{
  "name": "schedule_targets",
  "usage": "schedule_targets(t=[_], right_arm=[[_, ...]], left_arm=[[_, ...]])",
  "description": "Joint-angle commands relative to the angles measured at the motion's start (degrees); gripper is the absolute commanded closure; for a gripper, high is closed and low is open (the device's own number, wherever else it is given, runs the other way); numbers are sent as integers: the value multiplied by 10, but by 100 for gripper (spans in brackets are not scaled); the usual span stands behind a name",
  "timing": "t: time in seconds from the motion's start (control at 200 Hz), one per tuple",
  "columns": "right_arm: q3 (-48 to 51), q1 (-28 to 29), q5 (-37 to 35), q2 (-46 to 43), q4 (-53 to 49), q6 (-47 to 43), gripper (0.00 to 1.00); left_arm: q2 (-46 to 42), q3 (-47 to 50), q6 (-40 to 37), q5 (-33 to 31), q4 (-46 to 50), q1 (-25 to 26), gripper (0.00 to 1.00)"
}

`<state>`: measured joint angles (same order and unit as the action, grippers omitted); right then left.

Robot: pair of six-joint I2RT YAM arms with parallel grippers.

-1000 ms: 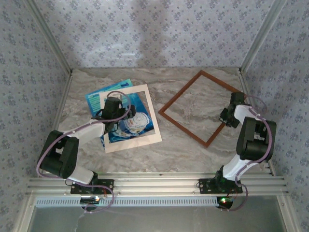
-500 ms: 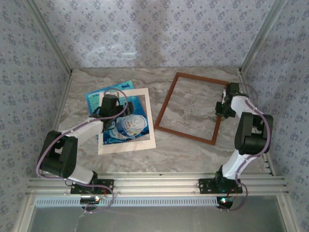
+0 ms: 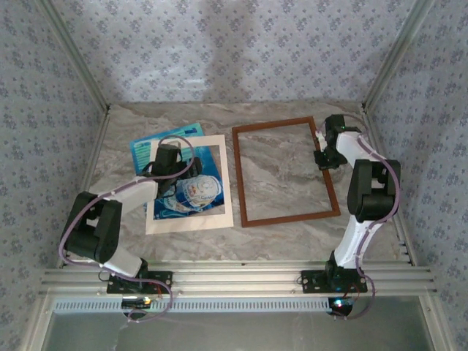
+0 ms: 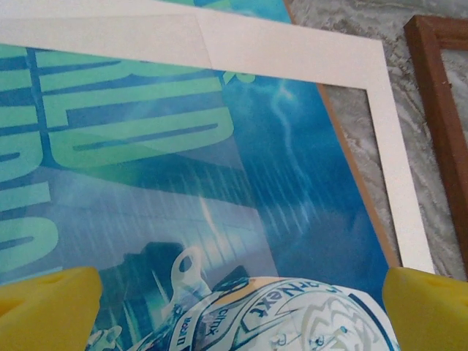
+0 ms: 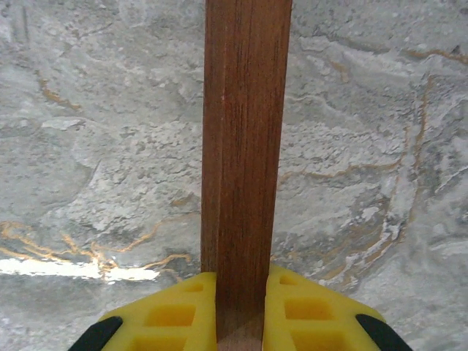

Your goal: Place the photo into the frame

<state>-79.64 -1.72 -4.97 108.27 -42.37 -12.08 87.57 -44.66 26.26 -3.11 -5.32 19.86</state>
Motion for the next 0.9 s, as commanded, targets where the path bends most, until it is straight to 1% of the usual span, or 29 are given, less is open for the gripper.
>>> schedule_targets(t=[0.0,0.115,0.2,0.33,0.415,0.535,0.65,0.809,0.859,0.894], right_arm=[[-20,-1,-36,19,-25,-26,82],[-18,-3,-45,32,-20,-11,80],[-17,-3,-54,35,-21,4,69],[-16,-4,-34,11,-17,39,53],[-12,0,-28,-16,-6,70,45],[1,20,-1,-54,10,123,44],[21,50,32,-86,31,172,44],[48,113,68,-113,65,238,44],[59,135,97,-118,76,263,44],[69,149,121,-121,106,279,43]], left_arm=[[7,-15,6,7,15,-5,1],[6,-17,6,7,18,-5,1],[3,-18,7,6,23,-5,1],[-6,-21,7,4,38,-5,1],[-18,-22,10,0,54,-5,1],[-44,-13,13,-4,85,-8,2],[-79,2,20,-5,124,-13,2],[-145,32,25,-19,175,-18,1],[-164,41,26,-22,189,-20,1],[-175,47,29,-22,197,-21,2]])
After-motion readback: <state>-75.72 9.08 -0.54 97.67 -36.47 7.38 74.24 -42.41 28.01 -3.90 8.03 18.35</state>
